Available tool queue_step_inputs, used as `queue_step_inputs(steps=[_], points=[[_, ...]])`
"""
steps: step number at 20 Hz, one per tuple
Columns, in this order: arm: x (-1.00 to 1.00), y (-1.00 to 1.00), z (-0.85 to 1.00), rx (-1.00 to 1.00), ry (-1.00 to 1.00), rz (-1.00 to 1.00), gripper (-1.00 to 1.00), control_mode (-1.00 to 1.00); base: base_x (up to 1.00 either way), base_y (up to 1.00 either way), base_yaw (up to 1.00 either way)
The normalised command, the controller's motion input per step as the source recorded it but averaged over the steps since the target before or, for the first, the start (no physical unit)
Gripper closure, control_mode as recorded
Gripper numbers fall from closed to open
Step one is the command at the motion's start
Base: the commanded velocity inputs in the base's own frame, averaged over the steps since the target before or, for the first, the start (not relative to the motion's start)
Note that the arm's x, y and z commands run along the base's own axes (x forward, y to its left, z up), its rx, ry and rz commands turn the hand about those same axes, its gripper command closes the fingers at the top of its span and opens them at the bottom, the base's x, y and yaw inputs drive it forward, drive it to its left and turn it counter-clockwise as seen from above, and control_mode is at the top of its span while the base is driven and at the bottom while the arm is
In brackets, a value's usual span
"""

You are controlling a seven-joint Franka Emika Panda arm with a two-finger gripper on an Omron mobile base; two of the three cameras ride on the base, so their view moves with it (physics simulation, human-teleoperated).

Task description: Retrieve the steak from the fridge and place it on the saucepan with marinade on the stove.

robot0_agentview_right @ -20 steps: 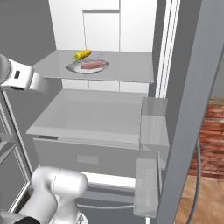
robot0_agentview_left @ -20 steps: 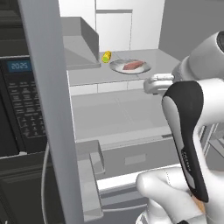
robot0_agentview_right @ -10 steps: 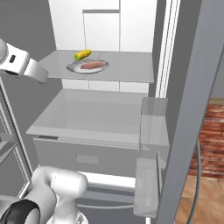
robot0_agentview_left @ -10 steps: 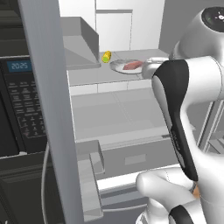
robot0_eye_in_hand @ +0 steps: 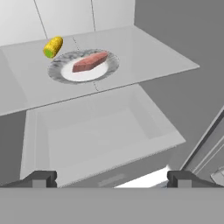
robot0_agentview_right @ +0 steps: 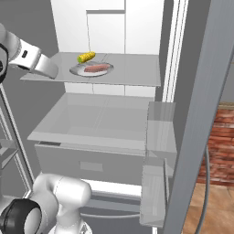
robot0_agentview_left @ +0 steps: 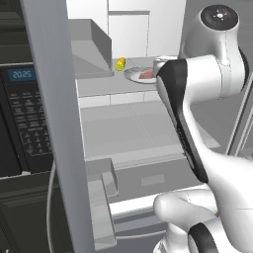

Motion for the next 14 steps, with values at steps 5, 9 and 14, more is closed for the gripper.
queue_step_inputs(steps=[5,9,14], points=[[0.47,-0.16,-0.1,0.0,-0.04,-0.02,-1.0,-1.0,0.0,0.0,0.0],[0.4,-0.04,-0.04,0.0,0.0,-0.03,-1.0,-1.0,0.0,0.0,0.0],[0.42,-0.01,-0.03,0.0,0.0,-0.03,-1.0,-1.0,0.0,0.0,0.0]])
